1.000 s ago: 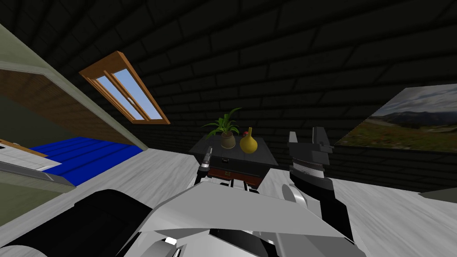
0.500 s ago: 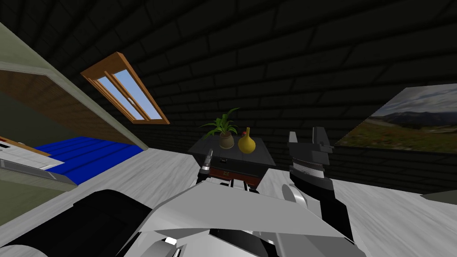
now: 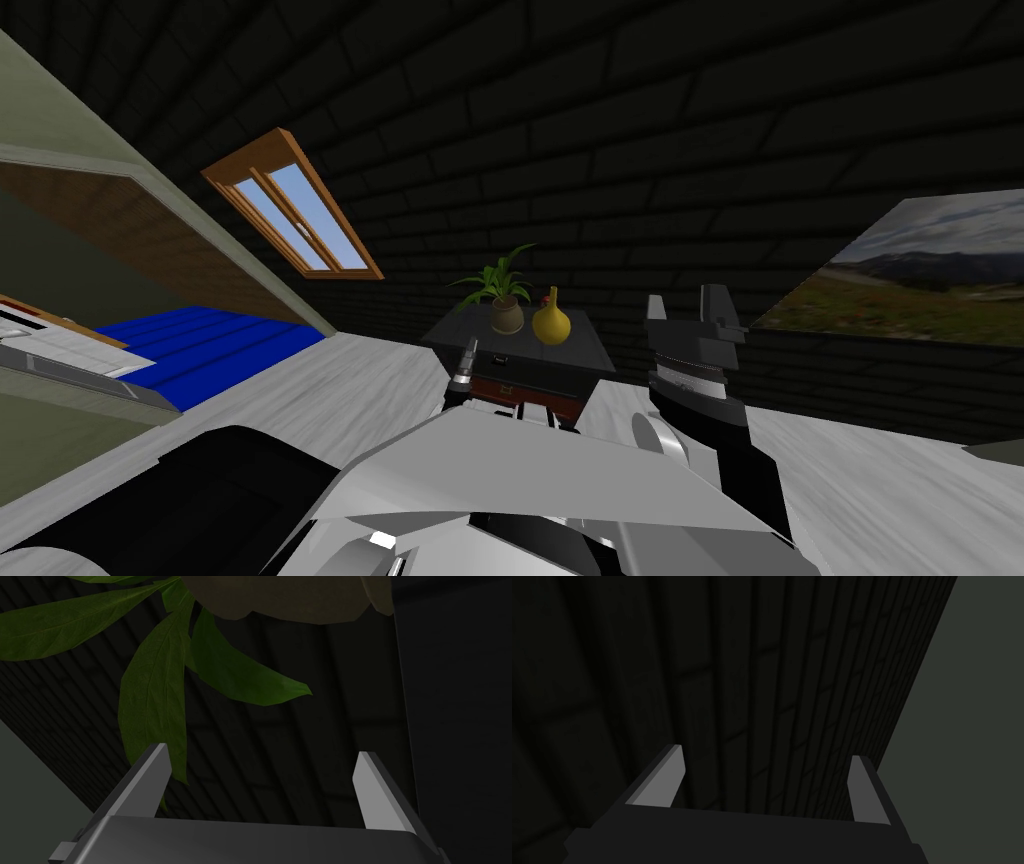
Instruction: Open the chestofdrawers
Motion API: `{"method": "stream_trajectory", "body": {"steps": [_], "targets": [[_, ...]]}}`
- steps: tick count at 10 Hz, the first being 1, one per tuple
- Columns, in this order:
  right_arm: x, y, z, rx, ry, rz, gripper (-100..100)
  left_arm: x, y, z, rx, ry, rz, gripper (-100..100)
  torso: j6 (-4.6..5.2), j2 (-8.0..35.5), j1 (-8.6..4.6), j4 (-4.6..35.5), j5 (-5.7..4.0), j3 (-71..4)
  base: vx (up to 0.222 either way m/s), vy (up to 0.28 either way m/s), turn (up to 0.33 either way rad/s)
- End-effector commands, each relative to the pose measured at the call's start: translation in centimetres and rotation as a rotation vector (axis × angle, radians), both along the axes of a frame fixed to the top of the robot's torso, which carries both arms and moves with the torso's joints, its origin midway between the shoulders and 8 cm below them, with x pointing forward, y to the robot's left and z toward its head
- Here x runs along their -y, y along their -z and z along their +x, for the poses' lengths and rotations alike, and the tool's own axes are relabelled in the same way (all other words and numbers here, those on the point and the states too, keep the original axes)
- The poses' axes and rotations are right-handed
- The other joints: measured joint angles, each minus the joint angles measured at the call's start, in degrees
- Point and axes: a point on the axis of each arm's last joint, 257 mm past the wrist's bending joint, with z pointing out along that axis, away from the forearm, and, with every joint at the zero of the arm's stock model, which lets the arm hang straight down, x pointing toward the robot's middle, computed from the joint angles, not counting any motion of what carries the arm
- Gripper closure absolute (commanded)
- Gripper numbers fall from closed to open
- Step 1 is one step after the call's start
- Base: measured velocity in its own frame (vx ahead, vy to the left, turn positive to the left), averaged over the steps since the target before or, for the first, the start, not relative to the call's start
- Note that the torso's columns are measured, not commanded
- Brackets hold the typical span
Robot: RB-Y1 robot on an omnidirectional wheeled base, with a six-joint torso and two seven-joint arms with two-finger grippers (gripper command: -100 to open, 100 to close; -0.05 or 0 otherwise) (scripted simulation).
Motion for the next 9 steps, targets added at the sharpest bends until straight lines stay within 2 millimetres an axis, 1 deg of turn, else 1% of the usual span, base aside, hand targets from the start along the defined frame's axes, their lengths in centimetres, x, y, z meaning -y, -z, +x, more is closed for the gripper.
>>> {"method": "stream_trajectory", "body": {"steps": [1, 2, 3, 6, 7, 9], "targets": [[0.0, 0.0, 0.0, 0.0, 0.0, 0.0, 0, 0.3, 2.0, -0.6, -0.044, 0.002, -0.009, -100, -0.03, -0.1, 0.04, -0.1, 0.07, 0.0, -0.001, -0.014, 0.015], [0.0, 0.0, 0.0, 0.0, 0.0, 0.0, 0, 0.6, 2.4, -0.7, -0.04, 0.008, -0.011, -100, 0.06, -0.1, 0.1, -0.2, 0.17, 0.0, 0.001, -0.029, 0.016], [0.0, 0.0, 0.0, 0.0, 0.0, 0.0, 0, 0.5, 3.2, -0.9, -0.06, 0.005, -0.013, -100, 0.09, -0.2, 0.04, -0.3, 0.23, -0.1, 0.005, -0.029, 0.009], [0.0, 0.0, 0.0, 0.0, 0.0, 0.0, 0, 0.5, 3.4, -1.0, -0.064, 0.004, -0.013, -100, 0.21, -0.4, 0.12, -0.4, 0.36, -0.2, 0.0, -0.002, 0.006], [0.0, 0.0, 0.0, 0.0, 0.0, 0.0, 0, 0.8, 3.5, -1.0, -0.055, 0.011, -0.014, -100, 0.21, -0.4, 0.1, -0.5, 0.37, -0.2, 0.009, -0.025, 0.022], [0.0, 0.0, 0.0, 0.0, 0.0, 0.0, 0, 0.7, 4.1, -1.2, -0.07, 0.009, -0.016, -100, 0.3, -0.5, -0.05, -0.5, 0.4, -0.2, 0.0, -0.018, 0.009]]}}
